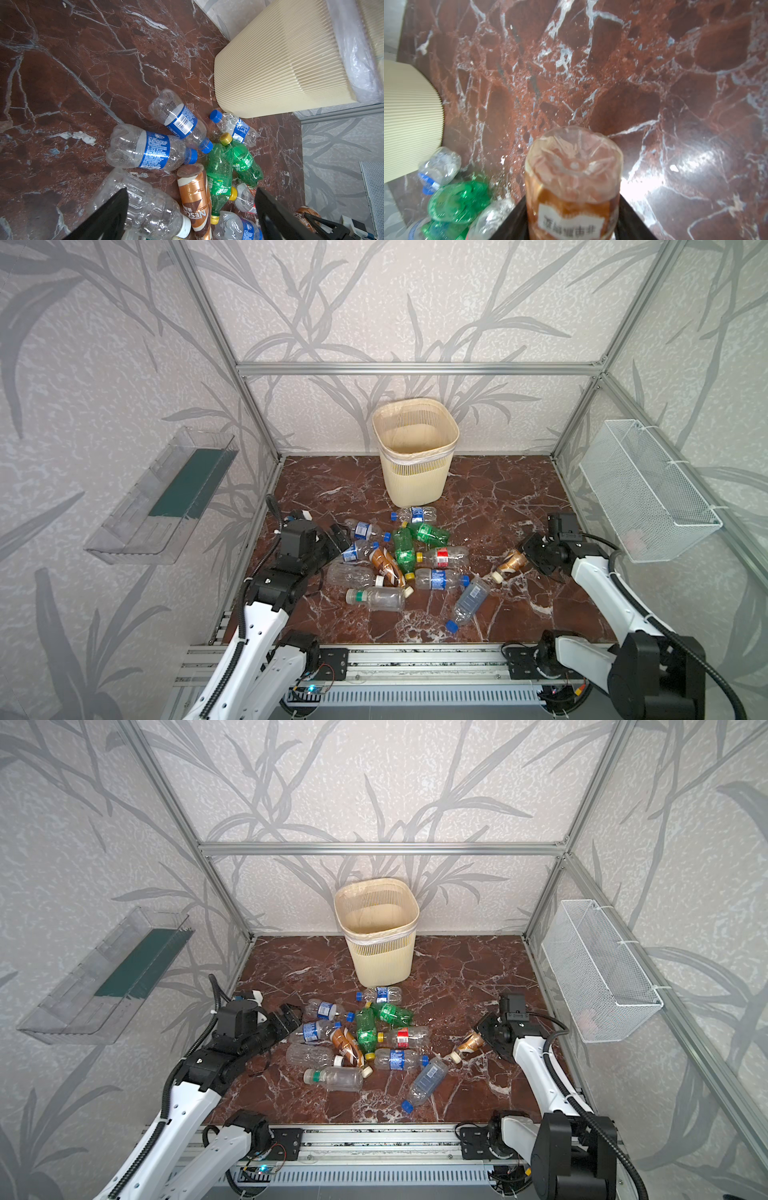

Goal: Throw the plastic bottles in the bin
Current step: 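Carry the brown coffee bottle over the bin with the right gripper and release it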

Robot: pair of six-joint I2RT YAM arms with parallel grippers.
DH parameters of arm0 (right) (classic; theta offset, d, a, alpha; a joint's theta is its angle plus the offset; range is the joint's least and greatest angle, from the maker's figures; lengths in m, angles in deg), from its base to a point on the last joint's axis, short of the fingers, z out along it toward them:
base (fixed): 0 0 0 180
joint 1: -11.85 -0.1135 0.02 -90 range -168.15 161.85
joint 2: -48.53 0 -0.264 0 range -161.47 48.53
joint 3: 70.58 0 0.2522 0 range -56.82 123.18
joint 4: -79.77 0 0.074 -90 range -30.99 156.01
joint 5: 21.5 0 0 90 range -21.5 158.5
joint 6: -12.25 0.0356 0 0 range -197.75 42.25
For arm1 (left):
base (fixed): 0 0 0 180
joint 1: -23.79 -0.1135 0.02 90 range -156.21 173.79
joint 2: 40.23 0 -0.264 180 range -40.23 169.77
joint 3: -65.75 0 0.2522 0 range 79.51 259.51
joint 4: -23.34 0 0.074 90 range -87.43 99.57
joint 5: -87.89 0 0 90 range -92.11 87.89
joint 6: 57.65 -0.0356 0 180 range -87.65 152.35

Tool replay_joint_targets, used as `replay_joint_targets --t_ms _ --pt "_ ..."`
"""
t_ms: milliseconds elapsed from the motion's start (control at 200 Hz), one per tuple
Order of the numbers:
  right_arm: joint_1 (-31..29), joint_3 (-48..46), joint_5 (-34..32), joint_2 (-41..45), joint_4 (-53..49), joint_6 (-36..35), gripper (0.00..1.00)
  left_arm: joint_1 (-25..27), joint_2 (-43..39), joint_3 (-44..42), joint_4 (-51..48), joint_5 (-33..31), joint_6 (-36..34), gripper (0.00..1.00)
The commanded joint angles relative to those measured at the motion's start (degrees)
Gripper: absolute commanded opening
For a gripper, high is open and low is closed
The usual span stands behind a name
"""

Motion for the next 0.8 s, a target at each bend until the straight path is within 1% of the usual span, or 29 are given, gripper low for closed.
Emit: replay_joint_targets --t_ms 0,120,255,335,415,450,465,480,535,560,565,570,575,595,600,605,620,650,655,675,695,735,765,795 --pt "0.16 -0.87 5.69 3.79 -2.45 0.05 0.58 -0.19 0.24 -0.16 0.33 -0.57 -0.23 0.94" --pt "0.16 -2.94 12.68 8.71 0.10 2.61 0.57 -0.19 0.69 -0.13 0.52 -0.57 -0.31 0.94" --pt "-0.08 -3.07 17.70 11.61 4.21 6.23 0.57 -0.21 1.41 0.02 0.68 -0.13 -0.26 0.94" --pt "-1.23 -0.56 19.79 11.60 8.81 9.74 0.58 -0.21 1.82 0.46 0.85 -0.05 -0.32 0.94" --pt "-4.52 5.65 19.03 9.13 16.24 14.48 0.58 -0.19 2.32 1.48 0.63 0.02 -0.23 0.94" --pt "-6.61 11.16 18.26 6.07 19.61 16.31 0.57 -0.21 2.52 2.25 0.52 0.04 -0.14 0.94" --pt "-7.93 14.96 17.70 4.10 21.18 16.96 0.57 -0.21 2.62 2.77 0.34 0.00 -0.14 0.94" --pt "-8.65 16.49 17.41 2.59 21.54 17.23 0.58 -0.21 2.85 3.16 0.28 -0.03 -0.06 0.94" --pt "-12.38 32.25 15.75 -5.70 23.86 18.77 0.59 -0.14 3.33 5.02 0.02 0.00 0.43 0.94" --pt "-14.04 39.33 15.24 -10.73 24.50 19.00 0.60 -0.17 3.83 6.08 -0.08 0.12 0.60 0.94" --pt "-14.75 43.35 15.01 -12.68 24.22 18.88 0.60 -0.19 3.89 6.36 -0.13 0.17 0.67 0.94" --pt "-14.75 43.35 15.01 -12.68 24.22 18.88 0.60 -0.20 3.96 6.53 -0.16 0.19 0.70 0.94" --pt "-15.11 45.25 14.80 -13.66 23.95 18.70 0.61 -0.21 4.13 6.84 -0.21 0.21 0.72 0.94" --pt "-16.41 52.88 13.87 -17.82 21.75 17.57 0.63 -0.16 4.58 7.90 -0.49 0.28 0.72 0.94" --pt "-17.08 56.82 13.35 -19.92 20.02 16.88 0.64 -0.19 4.66 8.23 -0.65 0.29 0.73 0.94" --pt "-17.08 56.82 13.35 -19.92 20.02 16.88 0.64 -0.16 4.74 8.48 -0.77 0.30 0.73 0.94" --pt "-17.90 62.83 12.48 -23.21 17.37 15.68 0.66 -0.20 5.06 9.40 -1.24 0.30 0.74 0.94" --pt "-18.93 74.05 10.61 -29.59 9.74 14.09 0.70 -0.19 5.70 11.32 -2.14 0.31 0.65 0.94" --pt "-18.98 77.32 10.47 -31.61 7.66 13.86 0.71 -0.16 5.75 11.61 -2.35 0.35 0.65 0.94" --pt "-19.09 81.76 10.34 -33.89 4.75 13.49 0.73 -0.17 6.02 12.83 -2.96 0.46 0.58 0.94" --pt "-18.96 87.58 10.70 -39.21 1.14 13.71 0.75 -0.21 6.20 13.86 -3.55 0.60 0.34 0.94" --pt "-18.49 93.82 11.18 -44.14 -3.04 14.03 0.79 -0.21 6.19 15.63 -4.34 0.63 -0.04 0.94" --pt "-18.36 96.18 10.09 -45.95 -5.55 13.98 0.83 -0.21 5.91 16.25 -4.51 0.48 -0.30 0.94" --pt "-18.33 96.34 8.80 -46.08 -6.50 13.52 0.86 -0.21 5.43 16.30 -4.36 0.14 -0.61 0.94"
